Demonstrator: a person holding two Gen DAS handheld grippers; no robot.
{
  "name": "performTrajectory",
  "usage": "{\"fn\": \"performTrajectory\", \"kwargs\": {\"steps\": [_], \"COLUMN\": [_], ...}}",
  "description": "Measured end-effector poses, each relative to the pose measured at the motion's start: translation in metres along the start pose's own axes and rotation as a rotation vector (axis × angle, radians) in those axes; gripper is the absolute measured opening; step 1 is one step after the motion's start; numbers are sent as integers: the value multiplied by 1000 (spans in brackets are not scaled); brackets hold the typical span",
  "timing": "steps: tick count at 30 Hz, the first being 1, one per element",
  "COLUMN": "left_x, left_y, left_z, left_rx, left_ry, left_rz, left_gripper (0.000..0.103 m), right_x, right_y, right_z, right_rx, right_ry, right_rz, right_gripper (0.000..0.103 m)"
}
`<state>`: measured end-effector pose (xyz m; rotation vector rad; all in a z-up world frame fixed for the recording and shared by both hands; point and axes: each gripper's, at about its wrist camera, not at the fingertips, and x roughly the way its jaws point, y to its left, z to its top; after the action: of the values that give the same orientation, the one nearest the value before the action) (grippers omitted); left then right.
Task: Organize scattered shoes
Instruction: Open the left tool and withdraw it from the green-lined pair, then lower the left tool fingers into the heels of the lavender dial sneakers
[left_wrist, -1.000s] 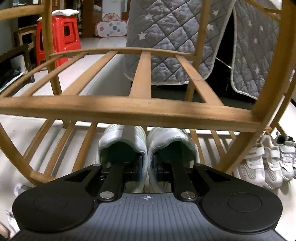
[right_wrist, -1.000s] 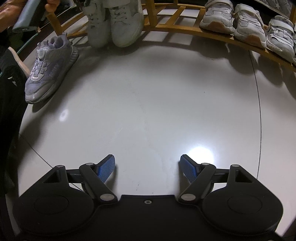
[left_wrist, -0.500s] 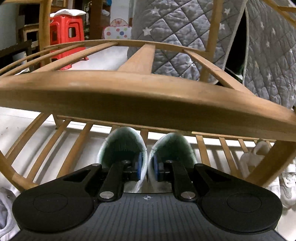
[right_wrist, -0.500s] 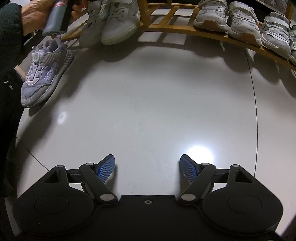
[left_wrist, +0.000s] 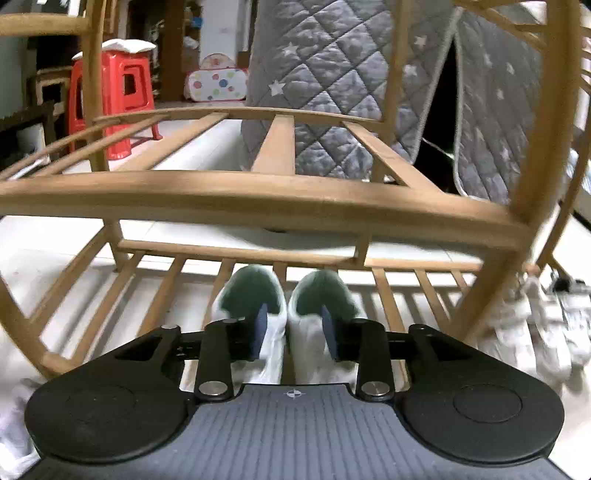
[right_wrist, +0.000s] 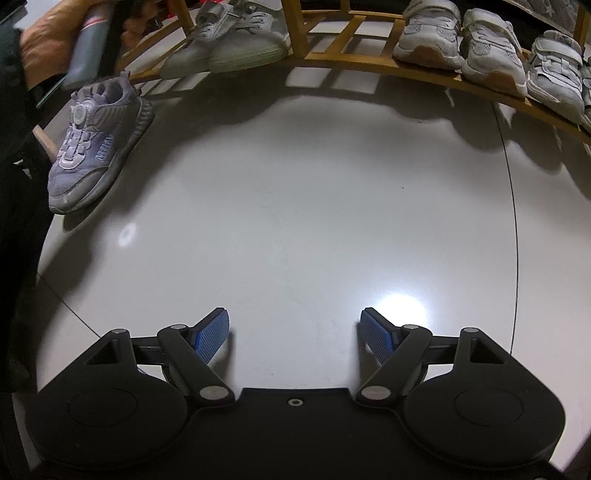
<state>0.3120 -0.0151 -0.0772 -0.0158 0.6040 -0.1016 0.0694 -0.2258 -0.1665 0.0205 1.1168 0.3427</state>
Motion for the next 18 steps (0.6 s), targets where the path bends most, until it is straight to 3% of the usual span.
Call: {"fn": "performTrajectory", "kwargs": {"steps": [2,6,8,14,18], "left_x": [-12,-38,-47,-55,-41], "left_y": [4,13,12,2,-2], "left_z": [-3,-13,-19,-59,-71], "left_rx": [11,32,58,155,143], "left_ry": [11,62,86,219,290], "left_rz": [3,-12,-16,-52,-71], "left_gripper": [45,49,59,59,58], "right_x": [-1,-4,-5,-6,-6], "right_y": [1,2,2,2,1], "right_z": [0,0,0,0,0], "right_rx": [-5,-11,-10,-15,-12], "right_ry": [-5,-15,-20,-27,-25], "right_rz": [1,4,6,10,10], "right_gripper": [83,83,83,84,85]}}
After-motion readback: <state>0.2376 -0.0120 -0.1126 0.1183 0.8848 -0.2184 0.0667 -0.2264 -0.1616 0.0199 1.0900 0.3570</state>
